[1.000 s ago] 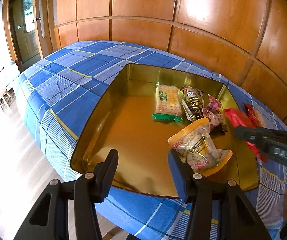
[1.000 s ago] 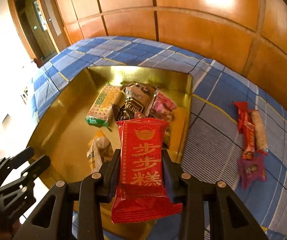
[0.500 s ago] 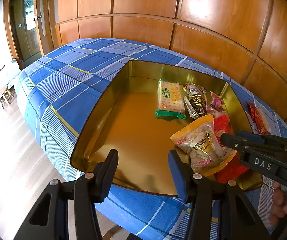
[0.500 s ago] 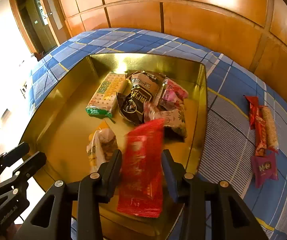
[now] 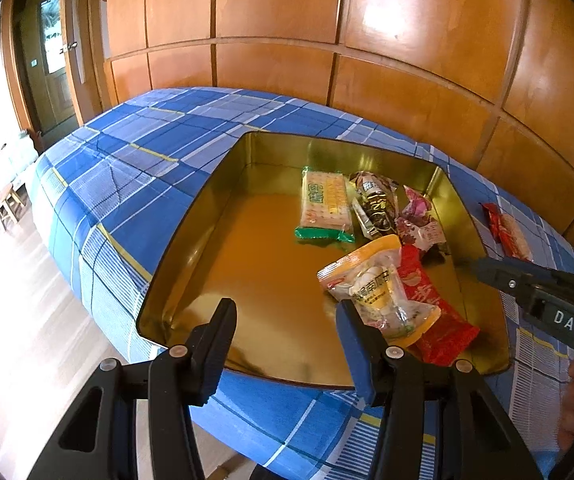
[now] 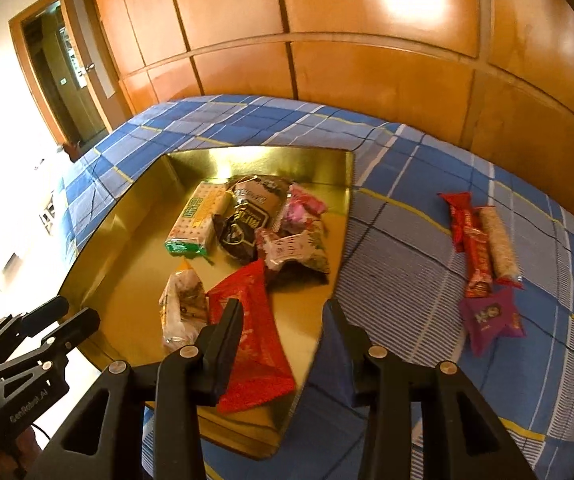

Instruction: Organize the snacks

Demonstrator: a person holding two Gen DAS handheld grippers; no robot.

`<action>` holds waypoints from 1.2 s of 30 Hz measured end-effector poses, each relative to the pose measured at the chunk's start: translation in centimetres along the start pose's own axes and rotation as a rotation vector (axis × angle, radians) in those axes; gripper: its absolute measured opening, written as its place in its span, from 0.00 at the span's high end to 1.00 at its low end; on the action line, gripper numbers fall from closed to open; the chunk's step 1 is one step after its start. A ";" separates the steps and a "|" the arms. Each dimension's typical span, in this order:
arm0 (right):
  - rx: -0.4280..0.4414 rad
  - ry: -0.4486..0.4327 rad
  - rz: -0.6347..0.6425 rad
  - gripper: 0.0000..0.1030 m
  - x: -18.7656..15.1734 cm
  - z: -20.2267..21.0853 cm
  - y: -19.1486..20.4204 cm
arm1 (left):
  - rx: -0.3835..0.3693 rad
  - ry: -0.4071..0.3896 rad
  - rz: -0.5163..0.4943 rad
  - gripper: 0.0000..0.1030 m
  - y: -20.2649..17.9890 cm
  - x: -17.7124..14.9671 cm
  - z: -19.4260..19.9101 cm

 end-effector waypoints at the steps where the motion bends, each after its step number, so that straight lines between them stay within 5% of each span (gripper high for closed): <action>1: -0.005 -0.005 -0.003 0.59 -0.1 0.2 -0.3 | -0.001 -0.001 -0.002 0.49 -0.1 0.0 0.1; 18: -0.090 -0.038 -0.075 0.59 -2.4 2.2 -5.9 | -0.004 -0.019 -0.087 0.49 -3.0 -0.3 1.1; 36: -0.330 -0.022 -0.195 0.59 -5.6 7.0 -21.4 | -0.065 -0.008 -0.232 0.49 -8.8 0.1 1.5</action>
Point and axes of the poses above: each gripper's, at about its wrist camera, not at the fingertips, and z roughly against the way its jaws point, y to its left, x to its top, the point moved 9 cm from there along -z, roughly the way its jaws point, and after that the axes turned 12 degrees about y, right-handed, at the moved point
